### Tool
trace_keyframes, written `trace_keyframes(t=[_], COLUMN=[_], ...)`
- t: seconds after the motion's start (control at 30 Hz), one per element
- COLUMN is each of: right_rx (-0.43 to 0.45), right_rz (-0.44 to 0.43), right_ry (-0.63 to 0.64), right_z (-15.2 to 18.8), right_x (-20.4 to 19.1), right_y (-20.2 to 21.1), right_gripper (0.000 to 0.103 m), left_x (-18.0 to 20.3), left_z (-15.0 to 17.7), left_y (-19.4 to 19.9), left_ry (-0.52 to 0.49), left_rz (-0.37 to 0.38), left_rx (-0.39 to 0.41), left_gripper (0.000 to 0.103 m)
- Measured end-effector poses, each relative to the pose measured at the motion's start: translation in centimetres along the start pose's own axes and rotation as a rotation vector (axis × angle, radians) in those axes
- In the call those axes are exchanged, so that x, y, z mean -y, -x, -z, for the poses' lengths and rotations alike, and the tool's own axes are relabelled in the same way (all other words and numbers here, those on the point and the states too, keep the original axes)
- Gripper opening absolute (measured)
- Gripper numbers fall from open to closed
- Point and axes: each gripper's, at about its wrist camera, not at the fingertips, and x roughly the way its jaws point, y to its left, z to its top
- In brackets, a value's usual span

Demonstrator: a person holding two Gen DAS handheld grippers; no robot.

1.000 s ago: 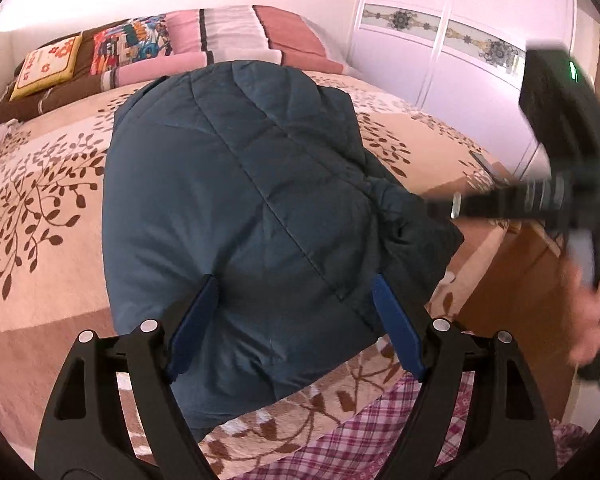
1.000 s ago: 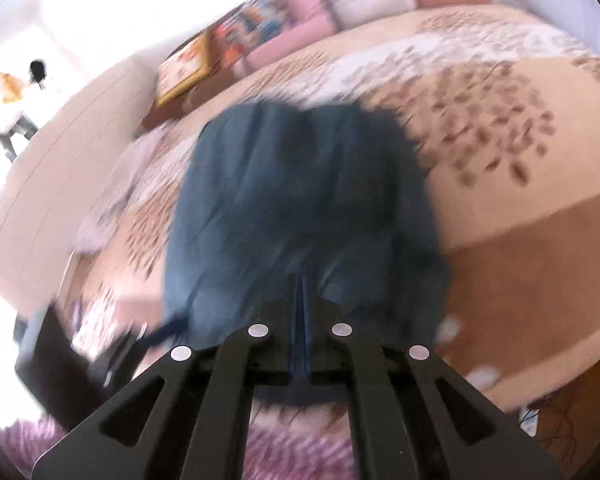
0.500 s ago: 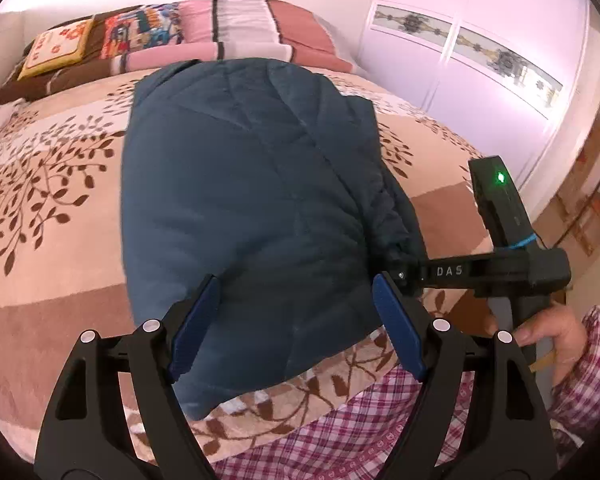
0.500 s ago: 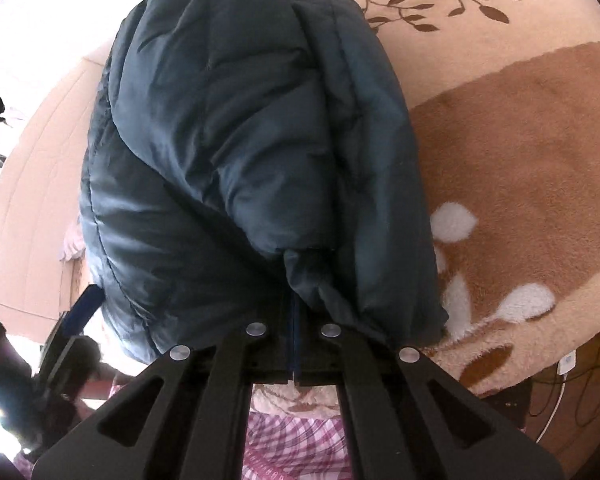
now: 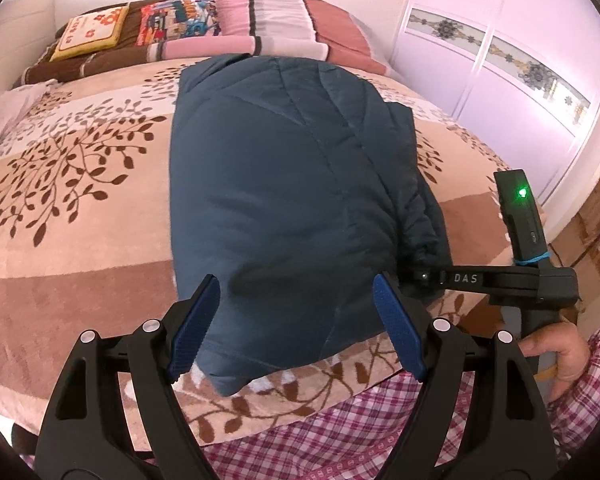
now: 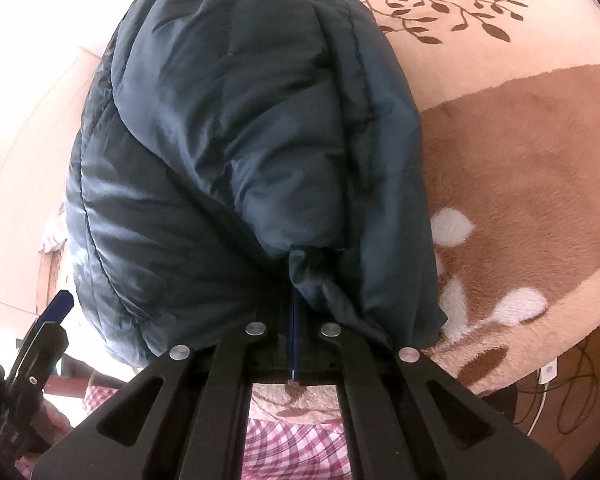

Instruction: Fold large clothes

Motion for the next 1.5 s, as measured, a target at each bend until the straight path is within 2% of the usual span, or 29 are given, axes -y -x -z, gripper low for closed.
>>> trace_keyframes(t=[0.3,0.73,0.9,1.13,1.3,1.5], right_rx=[0.001,-0.001,-0.002,0.007,0.005,0.118], right_rz=[0.032,0.016,0.048,0.064,0.019,-0.022], right_ry=[0.015,0.000,0.056,0.107,0.068,0.081], right_z=[0.1,0.1,-0.2,0.1,-0.1,-1.0], right_x=[-0.8,-0.7,-1.8,-3.2,-2.0,-1.1], right_y=[0.1,0.4,1.1,2.0,2.0,5.4], right_gripper=[0.000,0.000,0.000,0.000,0.000,0.001], left_x=[-0.8,-1.5,-2.4,-4.0,-5.3,-6.4], left_z=[0.1,0.1,-0.1,-0.6,-0.6,-1.1], left_y=[0.0,-1.3,-1.9,-2.1,-2.5,-2.4], left_ry=[0.014,0.027,0.057,0.096,0.149,0.190], left_rz=[-0.033,-0.054,-0.064,-0.020,0.019,0.072], left_rx=[-0.011,-0.037,-0.046,-0.041,-0.042,-0.029], left_gripper=[0.078,0.078,0.084,0.088,0.088,0.088])
